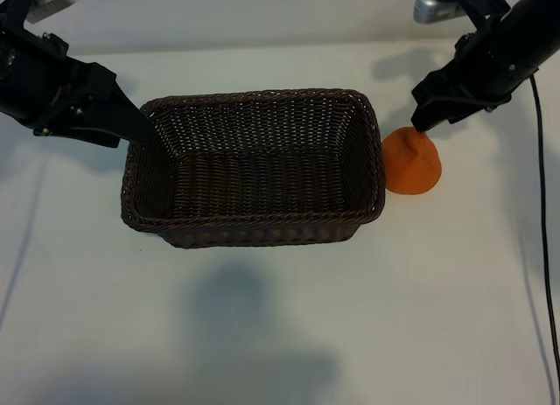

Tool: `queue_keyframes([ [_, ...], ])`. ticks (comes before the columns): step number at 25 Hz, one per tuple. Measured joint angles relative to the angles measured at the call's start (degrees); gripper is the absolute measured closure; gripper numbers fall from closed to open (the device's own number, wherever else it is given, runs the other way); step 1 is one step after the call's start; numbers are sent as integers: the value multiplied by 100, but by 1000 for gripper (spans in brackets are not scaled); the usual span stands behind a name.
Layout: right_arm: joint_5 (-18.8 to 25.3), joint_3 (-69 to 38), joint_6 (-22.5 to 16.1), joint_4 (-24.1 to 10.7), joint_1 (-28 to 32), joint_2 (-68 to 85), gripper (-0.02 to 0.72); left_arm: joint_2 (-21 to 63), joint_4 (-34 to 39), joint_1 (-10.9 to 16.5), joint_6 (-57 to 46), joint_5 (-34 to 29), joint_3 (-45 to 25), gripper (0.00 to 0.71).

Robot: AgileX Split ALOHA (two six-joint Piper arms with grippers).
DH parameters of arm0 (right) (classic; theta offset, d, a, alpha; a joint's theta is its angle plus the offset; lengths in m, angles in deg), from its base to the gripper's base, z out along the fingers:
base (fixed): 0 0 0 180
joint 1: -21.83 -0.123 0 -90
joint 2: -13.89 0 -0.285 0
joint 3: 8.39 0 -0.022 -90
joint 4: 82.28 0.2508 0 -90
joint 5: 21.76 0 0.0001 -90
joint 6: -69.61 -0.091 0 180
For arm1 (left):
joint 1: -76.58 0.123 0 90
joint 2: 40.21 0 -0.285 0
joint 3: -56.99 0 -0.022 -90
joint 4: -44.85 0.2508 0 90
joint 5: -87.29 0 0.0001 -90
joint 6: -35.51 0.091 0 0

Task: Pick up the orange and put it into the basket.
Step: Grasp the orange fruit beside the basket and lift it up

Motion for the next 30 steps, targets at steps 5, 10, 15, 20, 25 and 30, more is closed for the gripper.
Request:
queue_keyframes([
  [5, -451, -466, 91, 19, 0, -11, 204, 0, 0, 0, 0, 5, 0, 183],
  [10, -717, -650, 230, 260, 0, -11, 204, 0, 0, 0, 0, 23, 0, 183],
  [15, -930, -655, 278, 471, 0, -36, 204, 0, 0, 0, 0, 35, 0, 183],
  [20, -1028, -655, 317, 632, -23, -431, 205, 0, 4, 0, 18, 39, 0, 183],
  [25, -1162, -655, 396, 735, -166, -679, 208, 0, 24, 0, 18, 45, 0, 183],
  [30, -1218, -655, 416, 758, -223, -685, 401, 0, 35, 0, 18, 75, 0, 183],
])
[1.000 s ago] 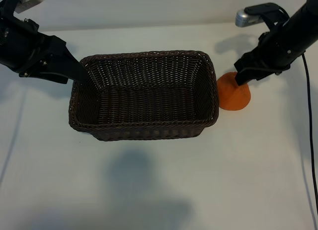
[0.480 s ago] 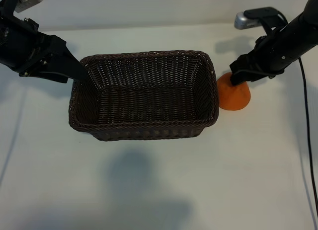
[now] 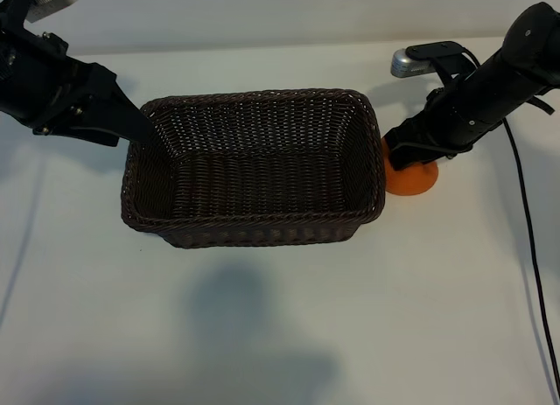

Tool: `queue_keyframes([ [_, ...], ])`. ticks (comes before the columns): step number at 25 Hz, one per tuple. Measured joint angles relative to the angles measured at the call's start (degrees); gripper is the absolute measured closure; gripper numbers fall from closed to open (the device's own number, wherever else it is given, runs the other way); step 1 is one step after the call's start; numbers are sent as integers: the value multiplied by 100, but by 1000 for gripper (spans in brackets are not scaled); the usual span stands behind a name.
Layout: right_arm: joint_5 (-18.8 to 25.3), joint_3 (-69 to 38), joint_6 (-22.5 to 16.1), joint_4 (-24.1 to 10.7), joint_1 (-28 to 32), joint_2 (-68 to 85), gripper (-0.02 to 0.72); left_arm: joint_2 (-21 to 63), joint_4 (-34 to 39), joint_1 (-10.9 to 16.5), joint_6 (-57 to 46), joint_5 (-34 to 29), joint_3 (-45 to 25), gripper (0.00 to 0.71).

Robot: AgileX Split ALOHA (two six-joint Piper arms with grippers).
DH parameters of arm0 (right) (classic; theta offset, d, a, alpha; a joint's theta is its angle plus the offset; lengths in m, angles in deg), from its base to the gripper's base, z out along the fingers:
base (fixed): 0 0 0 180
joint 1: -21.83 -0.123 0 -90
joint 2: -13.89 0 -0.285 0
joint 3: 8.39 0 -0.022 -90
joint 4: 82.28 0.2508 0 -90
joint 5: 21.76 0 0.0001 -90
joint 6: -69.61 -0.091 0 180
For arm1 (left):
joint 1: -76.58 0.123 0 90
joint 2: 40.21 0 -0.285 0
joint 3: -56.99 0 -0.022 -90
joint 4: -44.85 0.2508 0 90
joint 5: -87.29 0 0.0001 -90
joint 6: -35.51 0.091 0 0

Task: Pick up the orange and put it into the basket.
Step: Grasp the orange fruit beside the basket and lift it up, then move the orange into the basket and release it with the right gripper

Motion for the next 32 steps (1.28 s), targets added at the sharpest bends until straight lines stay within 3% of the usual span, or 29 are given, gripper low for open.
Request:
queue_keyframes([
  [3, 40, 6, 0, -6, 0, 41, 598, 0, 8, 0, 0, 16, 0, 183],
  [6, 98, 6, 0, -146, 0, 186, 644, 0, 8, 0, 0, 16, 0, 183],
  [10, 215, 19, -165, -549, 23, 477, 653, 0, 15, 0, 0, 16, 0, 183],
  [14, 870, 292, -503, -871, 261, 835, 653, 0, 21, 0, 0, 11, 0, 183],
  [18, 1648, 656, -645, -954, 627, 1208, 653, 0, 21, 0, 0, 11, 0, 183],
  [22, 2260, 852, -693, -951, 801, 1558, 653, 0, 21, 0, 0, 11, 0, 183],
  [27, 2403, 864, -738, -887, 806, 1785, 653, 0, 16, 0, 0, 7, 0, 183],
  [32, 2610, 864, -739, -380, 806, 1787, 653, 0, 16, 0, 0, 7, 0, 183],
])
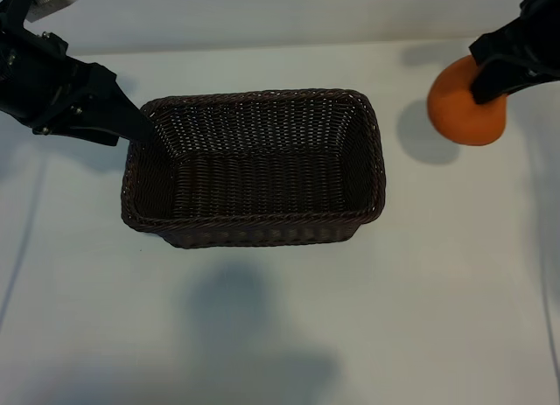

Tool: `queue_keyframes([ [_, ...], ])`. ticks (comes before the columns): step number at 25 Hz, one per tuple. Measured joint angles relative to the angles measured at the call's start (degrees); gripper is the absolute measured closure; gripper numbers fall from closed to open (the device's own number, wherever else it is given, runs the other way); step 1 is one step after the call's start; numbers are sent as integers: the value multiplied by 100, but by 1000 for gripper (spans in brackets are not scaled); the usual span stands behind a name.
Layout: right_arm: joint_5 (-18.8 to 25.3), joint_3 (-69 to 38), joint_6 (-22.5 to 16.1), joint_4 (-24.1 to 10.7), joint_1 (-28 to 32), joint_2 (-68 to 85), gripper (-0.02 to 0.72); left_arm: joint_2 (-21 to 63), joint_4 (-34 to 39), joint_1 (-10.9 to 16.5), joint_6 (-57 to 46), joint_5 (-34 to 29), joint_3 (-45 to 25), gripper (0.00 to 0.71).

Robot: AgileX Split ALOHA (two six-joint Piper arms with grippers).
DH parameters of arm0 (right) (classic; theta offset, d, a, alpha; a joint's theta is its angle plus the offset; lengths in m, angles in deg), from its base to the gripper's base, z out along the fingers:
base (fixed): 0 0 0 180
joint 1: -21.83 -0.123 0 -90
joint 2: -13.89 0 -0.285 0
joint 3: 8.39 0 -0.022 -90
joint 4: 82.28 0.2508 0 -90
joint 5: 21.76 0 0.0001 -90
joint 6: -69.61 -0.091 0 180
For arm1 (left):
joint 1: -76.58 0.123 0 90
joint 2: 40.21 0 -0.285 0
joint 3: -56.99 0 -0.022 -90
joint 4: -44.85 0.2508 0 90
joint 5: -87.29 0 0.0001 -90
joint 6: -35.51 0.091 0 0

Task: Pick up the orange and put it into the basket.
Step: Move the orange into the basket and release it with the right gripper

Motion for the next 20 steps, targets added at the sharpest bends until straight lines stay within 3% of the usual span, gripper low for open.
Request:
queue_keyframes([
  [3, 84, 0, 4, 221, -68, 0, 653, 0, 0, 0, 0, -7, 0, 183],
  [9, -5, 0, -2, 233, -652, 0, 653, 0, -6, 0, 0, -12, 0, 183],
  [20, -697, 0, -302, 286, -1740, 0, 653, 0, -150, 0, 0, -41, 0, 183],
])
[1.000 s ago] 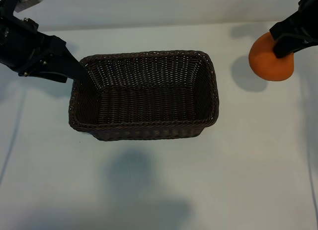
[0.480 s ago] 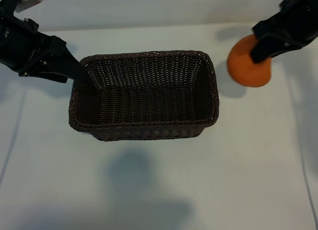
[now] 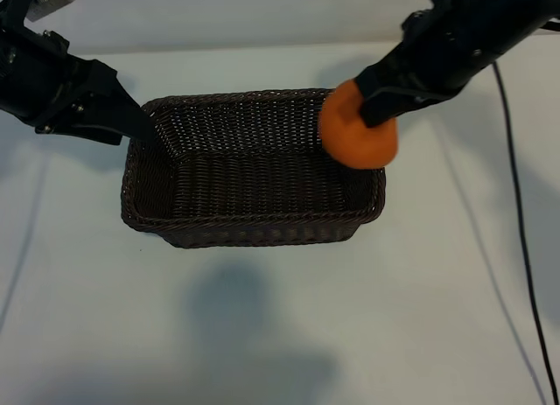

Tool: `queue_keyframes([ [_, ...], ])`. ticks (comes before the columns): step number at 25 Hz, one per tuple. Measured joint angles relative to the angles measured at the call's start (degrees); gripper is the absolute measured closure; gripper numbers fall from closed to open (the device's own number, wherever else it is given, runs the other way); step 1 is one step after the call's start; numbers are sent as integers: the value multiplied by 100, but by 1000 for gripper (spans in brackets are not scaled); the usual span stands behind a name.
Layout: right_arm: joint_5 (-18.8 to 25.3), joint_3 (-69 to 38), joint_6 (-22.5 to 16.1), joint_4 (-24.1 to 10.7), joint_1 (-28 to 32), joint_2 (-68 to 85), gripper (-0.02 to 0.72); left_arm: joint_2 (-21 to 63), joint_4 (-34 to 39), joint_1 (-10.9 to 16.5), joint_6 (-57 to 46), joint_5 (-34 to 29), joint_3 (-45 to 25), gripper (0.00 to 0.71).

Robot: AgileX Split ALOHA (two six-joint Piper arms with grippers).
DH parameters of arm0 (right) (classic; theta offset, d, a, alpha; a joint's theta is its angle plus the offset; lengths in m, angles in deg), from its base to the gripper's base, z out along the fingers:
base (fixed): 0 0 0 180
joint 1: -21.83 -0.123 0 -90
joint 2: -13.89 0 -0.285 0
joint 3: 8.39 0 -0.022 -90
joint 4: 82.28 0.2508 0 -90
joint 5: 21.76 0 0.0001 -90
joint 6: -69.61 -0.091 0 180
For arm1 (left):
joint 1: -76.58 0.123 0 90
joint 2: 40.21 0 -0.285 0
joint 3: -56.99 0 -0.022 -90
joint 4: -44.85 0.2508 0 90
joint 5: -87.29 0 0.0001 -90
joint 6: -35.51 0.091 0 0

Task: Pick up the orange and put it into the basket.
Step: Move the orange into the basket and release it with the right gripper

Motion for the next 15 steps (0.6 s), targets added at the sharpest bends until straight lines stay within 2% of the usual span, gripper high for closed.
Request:
queue_keyframes([
  [9, -1108, 0, -17, 159, -702, -37, 653, 0, -12, 0, 0, -27, 0, 183],
  [15, -1257, 0, -17, 316, -806, -399, 653, 0, -12, 0, 7, -43, 0, 183],
])
